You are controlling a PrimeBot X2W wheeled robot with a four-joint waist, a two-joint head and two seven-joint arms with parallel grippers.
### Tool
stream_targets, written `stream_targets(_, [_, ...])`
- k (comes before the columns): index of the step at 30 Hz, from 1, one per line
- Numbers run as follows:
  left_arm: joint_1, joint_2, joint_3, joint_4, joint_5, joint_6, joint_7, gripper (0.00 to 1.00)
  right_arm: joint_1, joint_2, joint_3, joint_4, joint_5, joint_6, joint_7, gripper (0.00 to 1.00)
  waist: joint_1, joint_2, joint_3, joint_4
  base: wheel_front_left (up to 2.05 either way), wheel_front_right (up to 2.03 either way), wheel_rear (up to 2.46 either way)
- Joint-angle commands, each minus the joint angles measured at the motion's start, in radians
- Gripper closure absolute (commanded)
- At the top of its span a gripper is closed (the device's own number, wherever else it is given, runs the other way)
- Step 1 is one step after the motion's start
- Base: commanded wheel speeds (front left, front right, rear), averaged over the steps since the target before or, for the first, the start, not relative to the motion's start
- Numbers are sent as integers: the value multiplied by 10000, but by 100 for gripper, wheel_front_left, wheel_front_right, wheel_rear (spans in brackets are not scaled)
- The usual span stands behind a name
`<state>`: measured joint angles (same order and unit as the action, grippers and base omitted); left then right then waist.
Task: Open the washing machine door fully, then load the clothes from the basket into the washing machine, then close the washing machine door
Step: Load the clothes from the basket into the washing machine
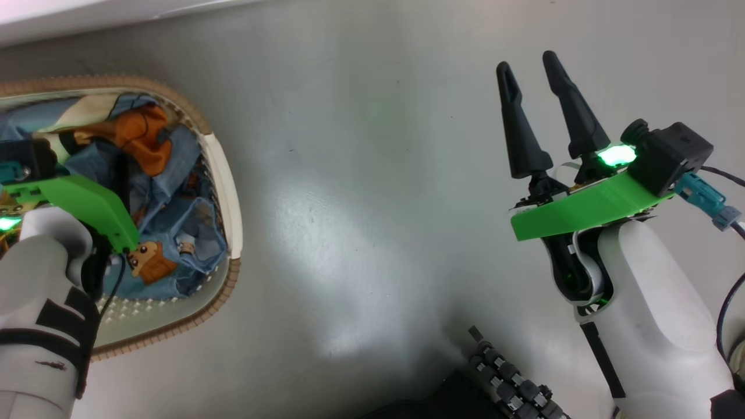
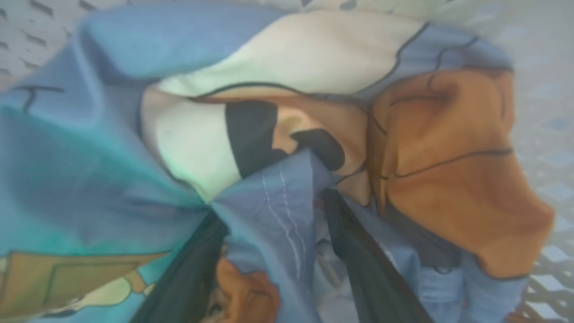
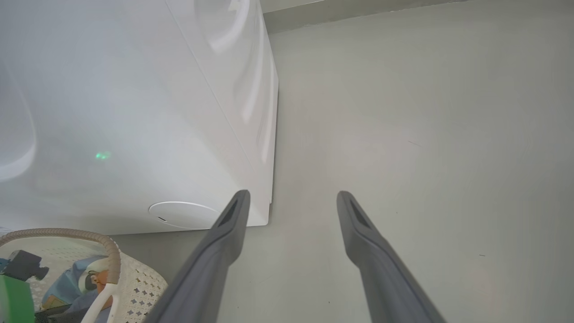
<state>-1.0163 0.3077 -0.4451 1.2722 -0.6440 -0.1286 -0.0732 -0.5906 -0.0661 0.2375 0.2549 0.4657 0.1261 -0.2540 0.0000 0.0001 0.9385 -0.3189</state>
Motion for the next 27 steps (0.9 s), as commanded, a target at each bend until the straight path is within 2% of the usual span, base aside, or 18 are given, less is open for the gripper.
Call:
stream_targets(1, [84,311,150,-15,-148,-15,49,0,162,23,203,-178,7,46,-78,0,0,-1,14,-52,0,0,0])
stream_targets(2, [80,278,134,-7,-190,-16,118,57,156,28,215,-164,3,46,-78,0,0,-1,0,-66,0,0,0])
stream_targets(3, [77,264,91,-4,-200,-17,148,100,153,33,218,-148,-2,46,-78,0,0,-1,-17,-72,0,0,0])
stream_targets(13, [723,95,-361,-323,-602,-19,181,100,103,39,247,-48,-83,46,-78,0,0,-1,-736,107,0,0,0])
stream_targets(27, [2676,-111,-1361,-1923,-1885,-20,-1147,100,361,-136,332,332,17,46,-78,0,0,-1,-3065,751,0,0,0])
